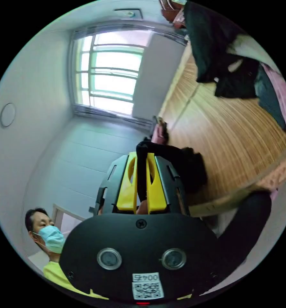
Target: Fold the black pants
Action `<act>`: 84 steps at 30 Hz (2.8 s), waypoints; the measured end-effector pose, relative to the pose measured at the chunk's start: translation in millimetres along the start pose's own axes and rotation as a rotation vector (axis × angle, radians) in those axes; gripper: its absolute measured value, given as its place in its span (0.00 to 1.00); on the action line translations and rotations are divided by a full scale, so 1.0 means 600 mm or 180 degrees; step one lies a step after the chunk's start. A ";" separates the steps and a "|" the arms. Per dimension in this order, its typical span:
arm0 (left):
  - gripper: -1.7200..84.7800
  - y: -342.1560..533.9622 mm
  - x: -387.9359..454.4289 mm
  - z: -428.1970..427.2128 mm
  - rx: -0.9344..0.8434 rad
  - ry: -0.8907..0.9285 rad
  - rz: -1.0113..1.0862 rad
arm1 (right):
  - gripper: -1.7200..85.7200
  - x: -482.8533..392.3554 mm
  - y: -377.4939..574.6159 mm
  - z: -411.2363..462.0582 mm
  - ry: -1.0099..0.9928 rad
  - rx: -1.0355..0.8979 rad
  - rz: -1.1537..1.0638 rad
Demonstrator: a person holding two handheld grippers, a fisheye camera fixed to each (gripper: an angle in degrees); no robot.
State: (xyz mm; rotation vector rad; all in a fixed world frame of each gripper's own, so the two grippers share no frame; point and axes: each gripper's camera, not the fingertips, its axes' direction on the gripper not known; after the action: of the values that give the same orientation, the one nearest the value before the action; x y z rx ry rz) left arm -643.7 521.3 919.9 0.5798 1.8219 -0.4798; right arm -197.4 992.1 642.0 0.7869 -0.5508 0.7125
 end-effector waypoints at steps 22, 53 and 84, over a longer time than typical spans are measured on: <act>0.02 -0.365 0.650 -0.470 0.1409 0.0774 0.2410 | 0.07 -0.964 0.134 -0.578 -0.0745 0.2171 -0.3199; 0.02 -0.656 0.592 -0.159 0.1439 -0.0005 0.2329 | 0.08 -0.502 -0.253 -0.002 -0.0029 0.1986 -0.1641; 0.01 0.054 0.116 0.454 -0.1527 -0.1066 0.1642 | 0.09 0.529 0.260 0.109 0.2917 0.0529 -0.0042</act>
State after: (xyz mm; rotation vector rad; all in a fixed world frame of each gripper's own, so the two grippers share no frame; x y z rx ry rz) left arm -438.3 398.6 768.6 0.5655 1.3317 0.1999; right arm -122.1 1133.9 963.9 0.5328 0.3457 1.0178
